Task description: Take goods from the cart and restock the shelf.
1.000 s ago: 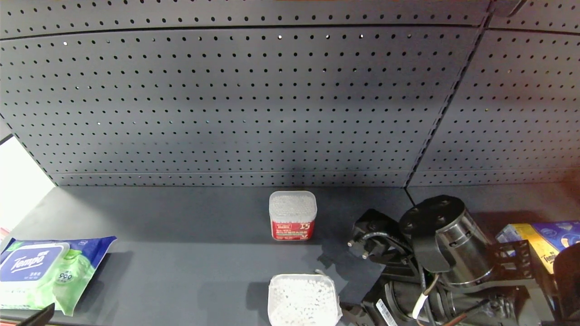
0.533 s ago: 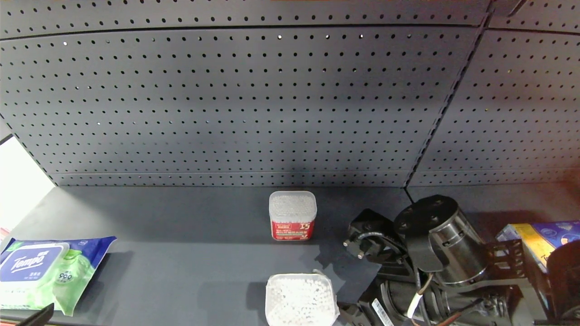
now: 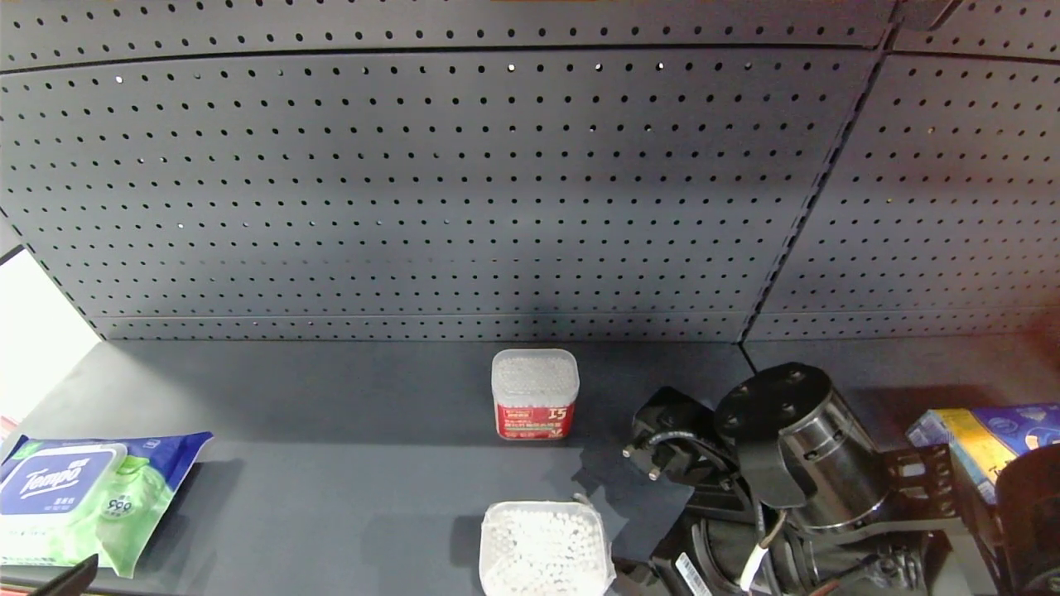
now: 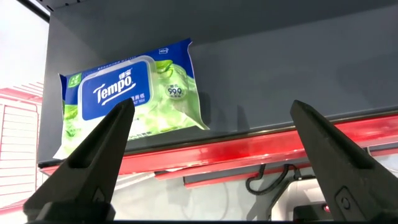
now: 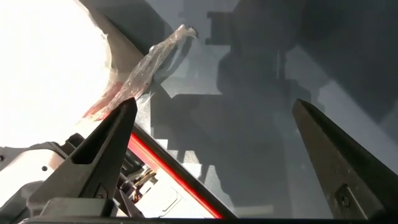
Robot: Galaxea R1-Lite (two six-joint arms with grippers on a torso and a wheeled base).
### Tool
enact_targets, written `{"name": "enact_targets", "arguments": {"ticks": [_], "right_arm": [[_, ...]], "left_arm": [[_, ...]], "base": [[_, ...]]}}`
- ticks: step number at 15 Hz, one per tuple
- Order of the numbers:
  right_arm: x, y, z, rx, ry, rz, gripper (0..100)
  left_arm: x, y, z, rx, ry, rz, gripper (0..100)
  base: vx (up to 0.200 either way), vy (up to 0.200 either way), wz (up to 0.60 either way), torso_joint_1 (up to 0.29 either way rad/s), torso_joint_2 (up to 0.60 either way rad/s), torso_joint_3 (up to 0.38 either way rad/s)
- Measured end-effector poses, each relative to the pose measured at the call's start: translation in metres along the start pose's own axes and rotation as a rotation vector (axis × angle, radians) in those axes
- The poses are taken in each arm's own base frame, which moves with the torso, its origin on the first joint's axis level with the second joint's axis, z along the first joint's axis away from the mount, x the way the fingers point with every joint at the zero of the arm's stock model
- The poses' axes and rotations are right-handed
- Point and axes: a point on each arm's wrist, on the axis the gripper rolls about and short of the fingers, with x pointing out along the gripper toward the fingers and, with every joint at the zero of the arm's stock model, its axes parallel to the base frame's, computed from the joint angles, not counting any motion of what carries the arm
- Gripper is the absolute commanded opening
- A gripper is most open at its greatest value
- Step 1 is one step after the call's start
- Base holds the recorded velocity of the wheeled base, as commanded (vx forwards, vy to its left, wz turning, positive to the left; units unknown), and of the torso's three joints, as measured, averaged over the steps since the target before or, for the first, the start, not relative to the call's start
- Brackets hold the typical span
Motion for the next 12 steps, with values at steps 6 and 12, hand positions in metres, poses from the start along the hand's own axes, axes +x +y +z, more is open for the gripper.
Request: {"name": "enact_targets", "arguments": {"ticks": [6, 12], "right_arm": [[-0.013, -0.009, -0.002, 0.023, -0.031, -0.064, 100], [-0.093, -0.063, -0.037, 0.189, -0.189, -0.302, 100]], "left_arm": [[0.000, 0.000, -0.002, 0.001, 0.002, -0.001, 100], [-0.006, 0.000, 0.001, -0.004, -0.029, -0.045, 100]], "base": [[0.000, 0.000, 0.00, 0.000, 0.00, 0.000], [0.000, 0.000, 0.00, 0.000, 0.00, 0.000]]}}
